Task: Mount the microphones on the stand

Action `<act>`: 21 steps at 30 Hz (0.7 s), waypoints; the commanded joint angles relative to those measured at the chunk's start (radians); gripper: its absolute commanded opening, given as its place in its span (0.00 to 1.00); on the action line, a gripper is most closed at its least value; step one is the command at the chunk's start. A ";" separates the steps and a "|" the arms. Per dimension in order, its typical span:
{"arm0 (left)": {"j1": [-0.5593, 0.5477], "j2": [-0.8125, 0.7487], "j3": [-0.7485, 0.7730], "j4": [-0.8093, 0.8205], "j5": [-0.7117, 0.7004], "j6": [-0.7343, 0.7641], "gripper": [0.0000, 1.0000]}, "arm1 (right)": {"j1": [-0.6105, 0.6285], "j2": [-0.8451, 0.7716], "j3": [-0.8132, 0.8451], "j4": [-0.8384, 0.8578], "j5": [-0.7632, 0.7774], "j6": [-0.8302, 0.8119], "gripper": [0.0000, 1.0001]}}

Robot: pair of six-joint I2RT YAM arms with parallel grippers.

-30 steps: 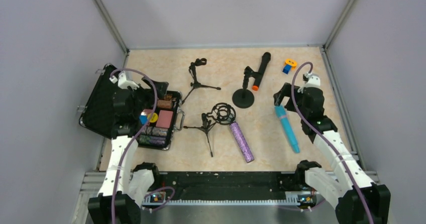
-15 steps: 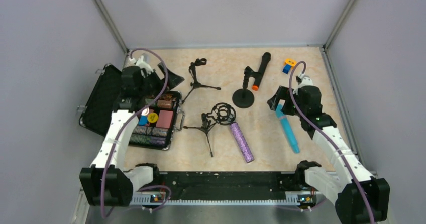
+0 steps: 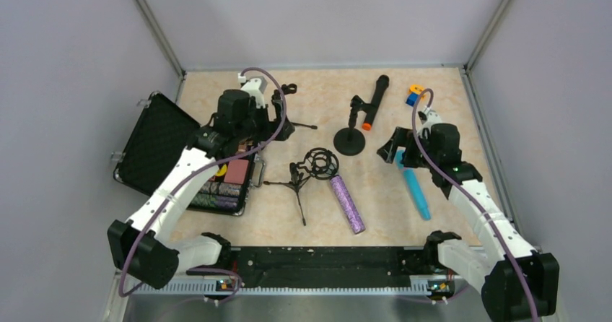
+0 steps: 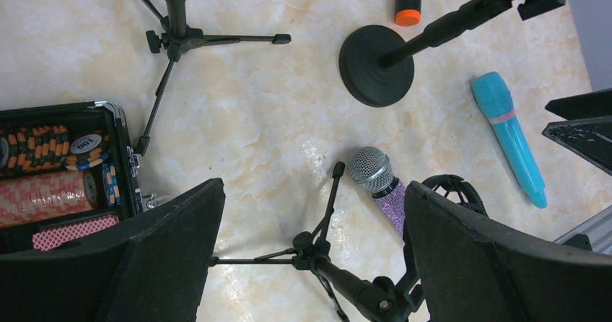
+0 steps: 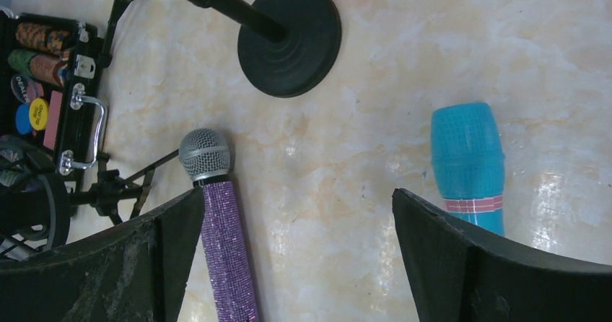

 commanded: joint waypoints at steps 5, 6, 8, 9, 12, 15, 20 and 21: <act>-0.006 -0.145 -0.103 0.226 0.044 0.027 0.99 | 0.103 0.057 0.069 -0.048 0.001 -0.036 0.99; -0.006 -0.155 -0.110 0.240 0.044 0.022 0.99 | 0.122 0.062 0.072 -0.052 0.017 -0.038 0.99; -0.006 -0.182 -0.125 0.275 0.044 0.010 0.99 | 0.157 0.070 0.077 -0.059 0.044 -0.040 0.99; -0.005 -0.195 -0.134 0.294 0.046 0.005 0.99 | 0.172 0.074 0.081 -0.061 0.053 -0.041 0.99; -0.006 -0.239 -0.166 0.352 0.046 -0.011 0.99 | 0.211 0.094 0.086 -0.069 0.071 -0.043 0.99; -0.006 -0.282 -0.201 0.414 0.049 -0.039 0.99 | 0.248 0.104 0.076 -0.070 0.068 -0.042 0.99; -0.006 -0.324 -0.242 0.459 0.059 -0.083 0.99 | 0.352 0.104 0.029 -0.061 0.102 -0.008 0.99; -0.006 -0.328 -0.245 0.462 0.060 -0.087 0.99 | 0.375 0.102 0.016 -0.057 0.120 0.005 0.99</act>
